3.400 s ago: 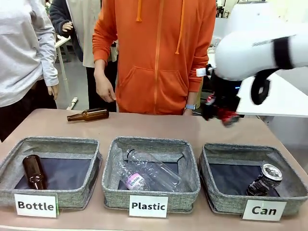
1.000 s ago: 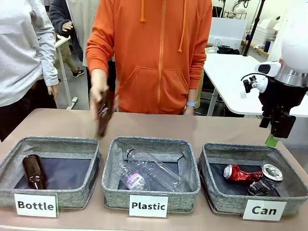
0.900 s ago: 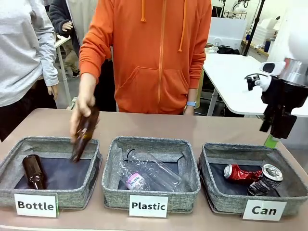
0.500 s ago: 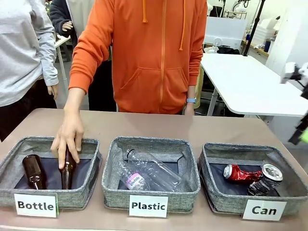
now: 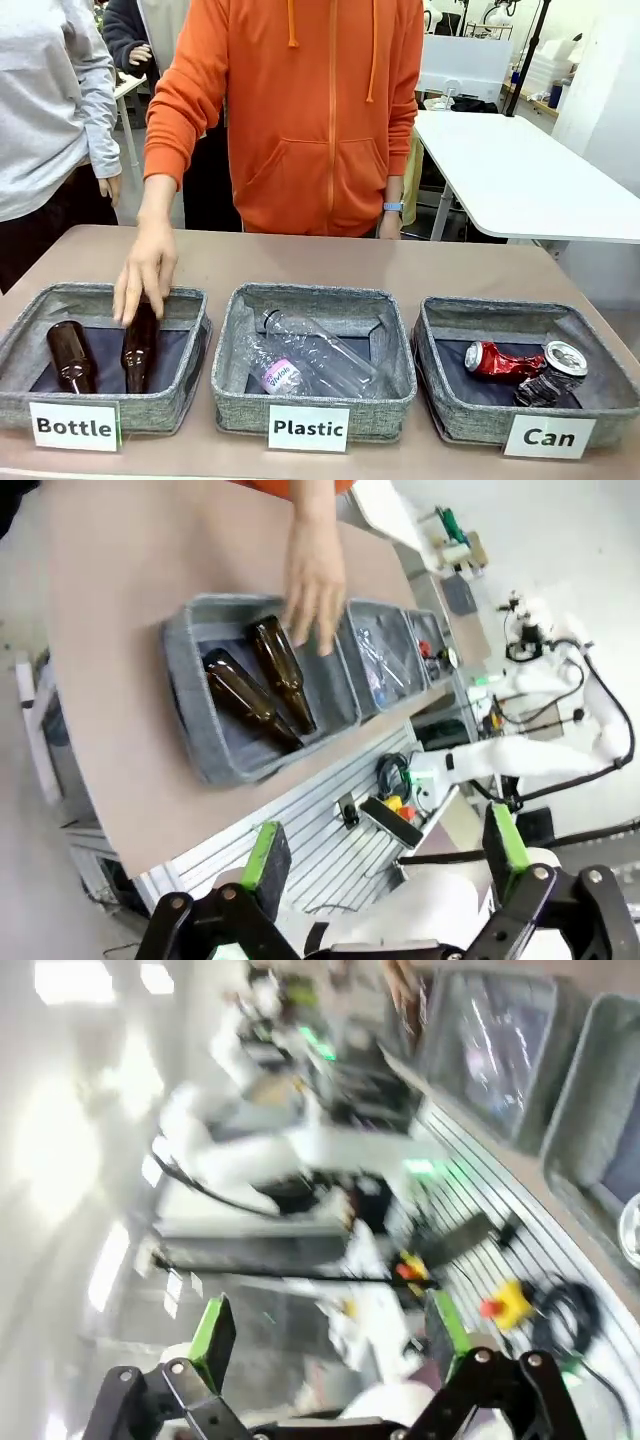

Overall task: Sort the can waste into the basket.
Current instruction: Pick up the can waste from the table and place it in the right Fabric basket.

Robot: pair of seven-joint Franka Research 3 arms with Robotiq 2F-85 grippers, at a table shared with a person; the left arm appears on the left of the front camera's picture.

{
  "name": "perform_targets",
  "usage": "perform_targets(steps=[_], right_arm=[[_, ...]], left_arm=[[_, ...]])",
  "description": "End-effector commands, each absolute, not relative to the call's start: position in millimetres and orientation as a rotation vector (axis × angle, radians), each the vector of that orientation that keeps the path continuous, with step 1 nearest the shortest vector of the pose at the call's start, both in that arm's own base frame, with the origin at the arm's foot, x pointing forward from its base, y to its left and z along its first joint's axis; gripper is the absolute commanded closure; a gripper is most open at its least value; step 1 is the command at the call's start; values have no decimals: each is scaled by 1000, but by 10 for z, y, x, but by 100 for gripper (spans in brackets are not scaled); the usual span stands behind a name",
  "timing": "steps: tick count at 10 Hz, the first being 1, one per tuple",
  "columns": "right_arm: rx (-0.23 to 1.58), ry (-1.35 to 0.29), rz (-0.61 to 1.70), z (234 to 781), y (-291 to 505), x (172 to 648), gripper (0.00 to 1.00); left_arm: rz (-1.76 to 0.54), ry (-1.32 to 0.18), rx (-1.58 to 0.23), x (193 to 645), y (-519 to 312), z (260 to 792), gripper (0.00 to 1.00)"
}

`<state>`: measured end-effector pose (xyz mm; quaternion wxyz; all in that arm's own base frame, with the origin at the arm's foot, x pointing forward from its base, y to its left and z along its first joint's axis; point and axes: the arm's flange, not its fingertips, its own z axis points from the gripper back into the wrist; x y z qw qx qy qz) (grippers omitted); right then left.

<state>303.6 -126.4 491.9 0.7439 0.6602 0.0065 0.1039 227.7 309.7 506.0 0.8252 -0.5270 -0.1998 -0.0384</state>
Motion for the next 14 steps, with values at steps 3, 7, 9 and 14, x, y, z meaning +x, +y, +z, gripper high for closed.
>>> perform_targets(steps=[3,7,9,14], right_arm=[[1549,-29,91,4801,-1358,2994,0],[1549,-29,91,4801,-1358,2994,0],[1549,-29,91,4801,-1358,2994,0],[1549,-29,91,4801,-1358,2994,0]], left_arm=[[-60,-519,-1194,2488,3170,5053,0],[-242,-396,-1315,2708,2178,5048,0],[-374,-230,-1354,2851,1383,4884,0],[-420,-134,-1369,2947,872,4596,0]])
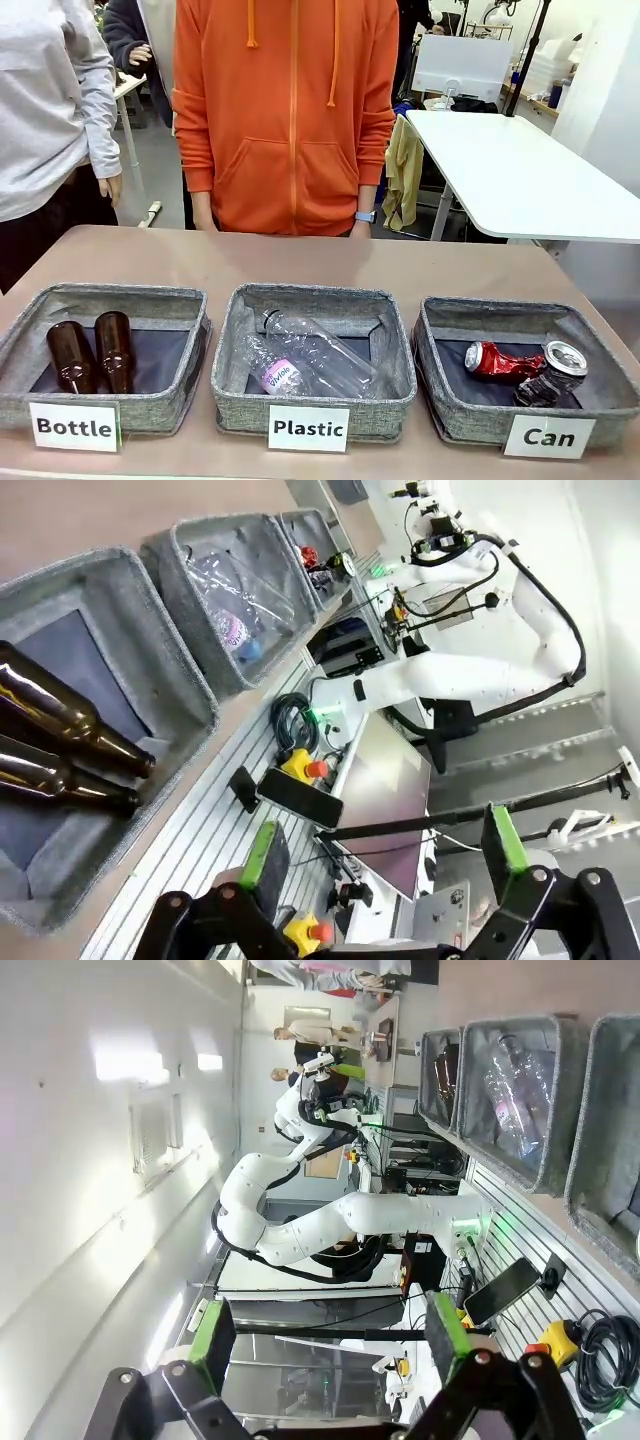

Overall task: Sort the can waste into the basket.
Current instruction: Pick up the can waste from the table and place it in the right Fabric basket.

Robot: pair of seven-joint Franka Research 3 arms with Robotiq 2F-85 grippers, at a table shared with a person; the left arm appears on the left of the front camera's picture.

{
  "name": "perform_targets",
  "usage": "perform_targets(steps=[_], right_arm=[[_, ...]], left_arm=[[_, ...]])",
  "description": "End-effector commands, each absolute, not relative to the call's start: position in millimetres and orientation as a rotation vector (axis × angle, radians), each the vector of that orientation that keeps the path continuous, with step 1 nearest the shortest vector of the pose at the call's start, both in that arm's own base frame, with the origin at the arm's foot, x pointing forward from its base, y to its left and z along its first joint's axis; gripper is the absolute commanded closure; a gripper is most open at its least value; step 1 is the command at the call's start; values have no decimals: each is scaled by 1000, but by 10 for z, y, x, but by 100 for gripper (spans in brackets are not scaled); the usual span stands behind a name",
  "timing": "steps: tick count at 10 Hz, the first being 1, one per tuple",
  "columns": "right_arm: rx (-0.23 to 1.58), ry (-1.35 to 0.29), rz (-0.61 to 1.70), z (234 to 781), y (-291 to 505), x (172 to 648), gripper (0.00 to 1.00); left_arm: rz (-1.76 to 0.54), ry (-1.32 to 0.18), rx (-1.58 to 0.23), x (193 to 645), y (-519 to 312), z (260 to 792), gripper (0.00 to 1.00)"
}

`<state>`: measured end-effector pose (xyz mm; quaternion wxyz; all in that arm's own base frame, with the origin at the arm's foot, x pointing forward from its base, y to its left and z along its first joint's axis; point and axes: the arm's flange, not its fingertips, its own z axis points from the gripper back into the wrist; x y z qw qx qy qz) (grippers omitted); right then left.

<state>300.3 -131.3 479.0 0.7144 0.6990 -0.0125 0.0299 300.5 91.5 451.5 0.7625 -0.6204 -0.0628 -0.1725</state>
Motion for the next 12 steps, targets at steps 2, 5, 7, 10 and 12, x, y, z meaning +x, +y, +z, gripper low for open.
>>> perform_targets(steps=[2,5,7,10,12], right_arm=[[1549,-29,91,4801,-1358,2994,0],[1549,-29,91,4801,-1358,2994,0],[1549,-29,91,4801,-1358,2994,0],[1549,-29,91,4801,-1358,2994,0],[1549,-29,91,4801,-1358,2994,0]], left_arm=[[-420,-134,-1369,2947,872,4596,0],[-420,-134,-1369,2947,872,4596,0],[-420,-134,-1369,2947,872,4596,0],[-420,-134,-1369,2947,872,4596,0],[-420,-134,-1369,2947,872,4596,0]])
